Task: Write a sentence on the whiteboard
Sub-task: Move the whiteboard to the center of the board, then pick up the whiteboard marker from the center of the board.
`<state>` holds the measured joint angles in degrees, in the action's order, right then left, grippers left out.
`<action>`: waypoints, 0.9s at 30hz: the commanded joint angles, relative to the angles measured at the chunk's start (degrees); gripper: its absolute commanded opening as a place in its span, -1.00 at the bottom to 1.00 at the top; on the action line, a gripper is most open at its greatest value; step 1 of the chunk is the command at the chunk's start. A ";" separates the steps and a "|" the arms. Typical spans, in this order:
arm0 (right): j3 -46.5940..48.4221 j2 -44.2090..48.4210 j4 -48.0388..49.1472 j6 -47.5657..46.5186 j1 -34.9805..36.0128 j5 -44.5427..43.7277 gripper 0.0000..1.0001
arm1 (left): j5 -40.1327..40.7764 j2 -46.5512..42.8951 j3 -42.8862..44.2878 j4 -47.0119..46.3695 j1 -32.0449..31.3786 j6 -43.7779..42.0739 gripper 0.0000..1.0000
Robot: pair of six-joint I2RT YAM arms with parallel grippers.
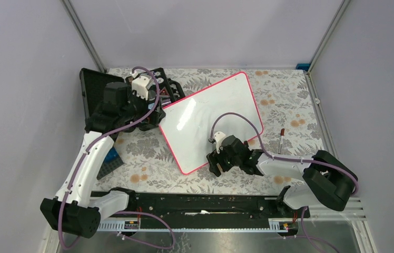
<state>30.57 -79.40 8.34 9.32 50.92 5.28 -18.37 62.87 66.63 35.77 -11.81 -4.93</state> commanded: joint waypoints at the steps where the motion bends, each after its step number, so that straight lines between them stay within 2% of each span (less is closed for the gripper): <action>1: 2.47 3.23 -3.27 -3.02 0.53 1.18 0.71 | -1.99 0.71 4.47 1.70 -0.14 -1.08 0.98; 5: 4.02 6.19 -7.43 -3.14 0.42 2.57 0.97 | -2.79 1.39 6.35 3.00 -0.14 -1.49 0.98; 10: 7.65 6.40 -15.36 -7.66 0.48 1.84 0.99 | -3.43 2.39 7.96 3.74 -0.18 -1.05 0.98; 16: 11.42 12.60 -24.77 -13.76 -1.80 1.86 0.99 | -3.31 2.04 8.04 4.17 -0.23 -1.33 0.98; 21: 18.05 15.96 -32.35 -15.40 -15.24 13.33 0.99 | -3.29 2.00 8.16 4.33 -0.27 -2.12 0.98; 23: 21.03 16.13 -35.56 -16.16 -21.22 15.20 0.99 | -3.44 2.06 8.54 4.44 -0.36 -2.24 0.98; 27: 24.40 14.96 -41.58 -19.20 -36.76 21.60 0.99 | -4.22 2.33 9.67 4.40 -0.70 -2.46 0.98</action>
<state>51.00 -64.40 -23.94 -5.82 25.93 17.93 -20.60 65.39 72.62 41.10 -12.01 -6.22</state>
